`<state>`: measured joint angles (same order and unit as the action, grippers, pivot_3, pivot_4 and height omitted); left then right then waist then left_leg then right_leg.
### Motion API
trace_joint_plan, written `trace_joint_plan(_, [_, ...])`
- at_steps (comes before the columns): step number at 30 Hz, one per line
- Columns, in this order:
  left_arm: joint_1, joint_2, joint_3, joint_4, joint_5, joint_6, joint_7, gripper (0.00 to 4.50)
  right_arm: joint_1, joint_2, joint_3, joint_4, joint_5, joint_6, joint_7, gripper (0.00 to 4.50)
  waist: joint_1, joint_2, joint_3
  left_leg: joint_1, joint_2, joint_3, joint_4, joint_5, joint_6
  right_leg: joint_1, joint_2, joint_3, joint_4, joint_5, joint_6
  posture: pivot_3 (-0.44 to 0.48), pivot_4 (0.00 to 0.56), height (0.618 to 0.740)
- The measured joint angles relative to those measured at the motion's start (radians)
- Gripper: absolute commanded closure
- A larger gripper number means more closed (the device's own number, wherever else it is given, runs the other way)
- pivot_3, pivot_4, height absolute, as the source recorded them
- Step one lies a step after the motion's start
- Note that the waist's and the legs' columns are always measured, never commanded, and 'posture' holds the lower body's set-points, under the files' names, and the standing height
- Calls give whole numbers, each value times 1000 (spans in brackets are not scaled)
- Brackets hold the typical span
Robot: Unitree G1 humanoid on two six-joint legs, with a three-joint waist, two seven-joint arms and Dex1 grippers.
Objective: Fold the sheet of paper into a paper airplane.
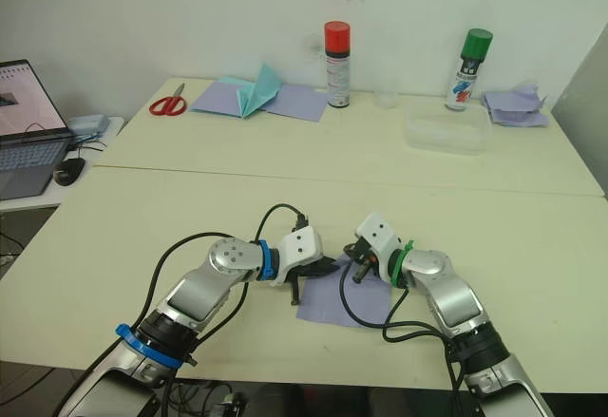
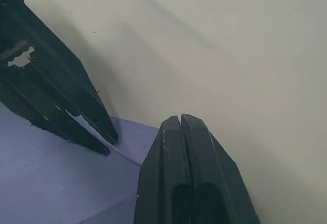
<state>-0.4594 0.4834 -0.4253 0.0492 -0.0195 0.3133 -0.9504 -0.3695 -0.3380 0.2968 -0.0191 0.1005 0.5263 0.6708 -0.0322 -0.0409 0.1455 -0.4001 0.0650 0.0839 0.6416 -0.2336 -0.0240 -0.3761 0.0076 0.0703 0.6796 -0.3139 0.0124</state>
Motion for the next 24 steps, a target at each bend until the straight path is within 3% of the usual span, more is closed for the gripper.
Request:
trace_joint_plan(3, [2, 0, 1, -1, 4, -19, -1, 4477, 0, -1, -1, 2, 0, -4, 2, 4500, 0, 0, 0, 0, 0, 0, 0, 0, 0, 0, 0, 0, 0, 0, 0, 0, 150, 740])
trace_joint_plan(6, [9, -3, 10, 0, -8, -20, -4, 3759, 0, -2, 0, 2, 0, -8, 5, 4500, 0, 0, 0, 0, 0, 0, 0, 0, 0, 0, 0, 0, 0, 0, 0, 0, 150, 740])
trace_joint_plan(13, [37, 24, 87, -16, -121, 81, -72, 1490, 0, 2, 1, 1, 0, -11, 6, 4500, -1, 0, 1, -2, 0, 0, 0, 0, 0, -2, 0, 0, 0, 0, 0, 0, 150, 740])
trace_joint_plan(18, [37, 70, 221, -8, -219, 166, -90, 19, 3, 2, 3, -2, 0, -11, 11, 4500, -1, 0, 1, -2, 0, 0, 0, 0, 0, -2, 0, -1, 0, 0, 0, 0, 150, 740])
trace_joint_plan(21, [37, 56, 272, 2, -253, 183, -82, 19, 6, -6, 3, -7, 0, -10, 20, 4500, 0, 0, 1, -2, 0, 0, 0, 0, 0, -2, -1, -1, 0, 0, 0, 0, 150, 740])
trace_joint_plan(24, [36, -3, 274, 1, -261, 184, -54, 682, 7, -19, 5, -16, -1, -7, 27, 4500, 1, 0, 1, -3, -1, 0, 0, 0, 0, -2, -1, -1, 0, 0, 0, 0, 150, 740])
